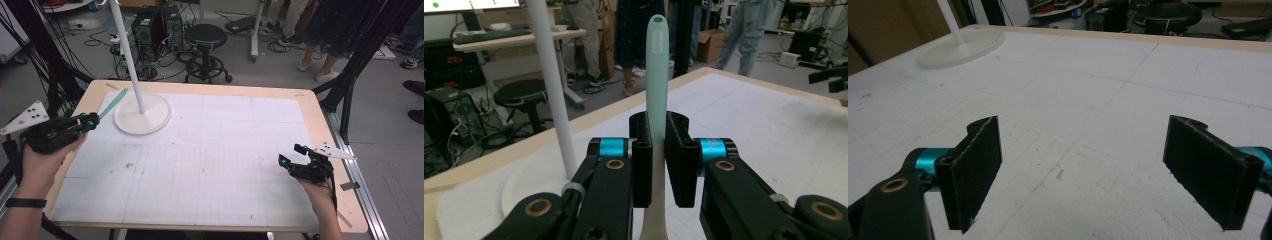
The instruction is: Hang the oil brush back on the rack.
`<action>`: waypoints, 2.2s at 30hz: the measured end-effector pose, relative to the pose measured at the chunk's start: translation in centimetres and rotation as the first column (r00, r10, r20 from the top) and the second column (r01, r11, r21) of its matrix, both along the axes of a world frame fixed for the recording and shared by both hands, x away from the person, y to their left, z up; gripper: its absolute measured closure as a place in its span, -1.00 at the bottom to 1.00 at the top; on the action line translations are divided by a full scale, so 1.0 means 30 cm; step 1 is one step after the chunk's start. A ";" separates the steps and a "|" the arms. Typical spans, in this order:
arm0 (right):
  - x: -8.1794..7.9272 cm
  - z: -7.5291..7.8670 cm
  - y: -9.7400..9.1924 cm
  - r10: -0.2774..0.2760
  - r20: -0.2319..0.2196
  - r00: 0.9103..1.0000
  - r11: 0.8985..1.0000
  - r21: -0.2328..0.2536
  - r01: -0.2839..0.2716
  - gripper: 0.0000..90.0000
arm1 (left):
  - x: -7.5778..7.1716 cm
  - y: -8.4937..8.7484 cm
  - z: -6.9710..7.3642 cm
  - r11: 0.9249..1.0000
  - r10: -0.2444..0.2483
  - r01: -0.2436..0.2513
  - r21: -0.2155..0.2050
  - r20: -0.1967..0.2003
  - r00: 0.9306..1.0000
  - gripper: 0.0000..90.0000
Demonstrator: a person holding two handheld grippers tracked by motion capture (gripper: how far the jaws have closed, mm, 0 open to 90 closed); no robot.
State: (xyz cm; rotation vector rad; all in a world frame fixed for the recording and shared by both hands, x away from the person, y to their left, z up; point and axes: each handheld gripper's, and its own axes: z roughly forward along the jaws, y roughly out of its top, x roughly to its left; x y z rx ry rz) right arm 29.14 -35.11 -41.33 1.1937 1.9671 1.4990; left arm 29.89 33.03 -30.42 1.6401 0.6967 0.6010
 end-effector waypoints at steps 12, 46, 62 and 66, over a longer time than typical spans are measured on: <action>0.003 0.000 -0.002 0.002 0.003 1.000 1.000 -0.001 -0.002 -0.67 | 0.024 0.062 0.144 0.997 0.065 -0.063 -0.051 0.045 0.997 0.82; 0.005 -0.002 -0.007 0.005 -0.002 1.000 1.000 0.003 -0.005 -0.67 | 0.139 0.038 0.384 0.982 0.163 -0.149 -0.120 0.122 0.979 0.82; 0.006 -0.003 -0.007 0.009 -0.001 1.000 1.000 0.003 -0.009 -0.67 | 0.184 0.006 0.424 0.980 0.182 -0.170 -0.101 0.121 0.976 0.82; 0.005 -0.003 -0.010 0.010 0.000 1.000 1.000 0.002 -0.010 -0.67 | 0.192 0.009 0.421 0.979 0.189 -0.178 -0.101 0.115 0.975 0.82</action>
